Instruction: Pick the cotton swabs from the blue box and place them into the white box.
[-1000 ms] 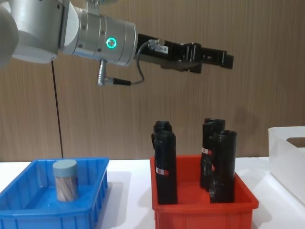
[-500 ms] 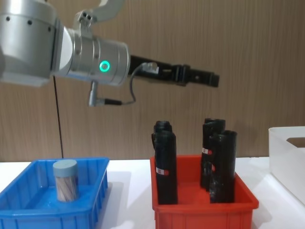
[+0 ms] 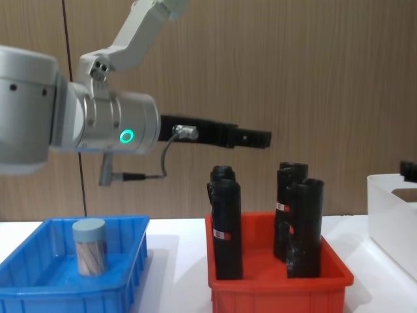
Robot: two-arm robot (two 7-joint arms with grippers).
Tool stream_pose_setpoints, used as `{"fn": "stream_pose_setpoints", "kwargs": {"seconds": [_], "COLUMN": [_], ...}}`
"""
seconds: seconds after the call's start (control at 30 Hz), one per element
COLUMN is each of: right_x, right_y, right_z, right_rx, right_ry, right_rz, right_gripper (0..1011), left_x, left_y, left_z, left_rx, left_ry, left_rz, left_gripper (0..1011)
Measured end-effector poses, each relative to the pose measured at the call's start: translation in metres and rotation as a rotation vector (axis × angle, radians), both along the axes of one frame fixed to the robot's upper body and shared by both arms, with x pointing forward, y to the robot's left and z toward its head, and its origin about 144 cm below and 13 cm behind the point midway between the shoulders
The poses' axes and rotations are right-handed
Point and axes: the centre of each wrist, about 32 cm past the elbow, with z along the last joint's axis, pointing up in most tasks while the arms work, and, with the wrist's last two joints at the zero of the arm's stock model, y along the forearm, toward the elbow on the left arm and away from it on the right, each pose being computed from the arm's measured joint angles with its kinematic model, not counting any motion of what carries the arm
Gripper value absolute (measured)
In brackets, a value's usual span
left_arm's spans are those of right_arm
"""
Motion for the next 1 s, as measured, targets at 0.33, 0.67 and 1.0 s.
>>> {"fn": "stream_pose_setpoints", "kwargs": {"seconds": [0.33, 0.67, 1.0], "right_x": [-0.029, -0.058, -0.066], "right_y": [0.021, 0.039, 0.045], "right_z": [-0.007, -0.01, -0.011], "right_rx": [0.016, 0.043, 0.052], "right_ry": [-0.034, -0.065, -0.072], "right_rz": [0.072, 0.136, 0.154], "right_gripper": [1002, 1002, 1002], "left_x": [-0.025, -0.051, -0.08], "left_y": [0.002, 0.004, 0.004], "left_z": [-0.023, -0.044, -0.062], "left_rx": [0.014, 0.017, 0.009], "left_ry": [-0.074, -0.147, -0.217], "left_rz": [0.093, 0.18, 0.259], "left_gripper": [1000, 1000, 1000]}}
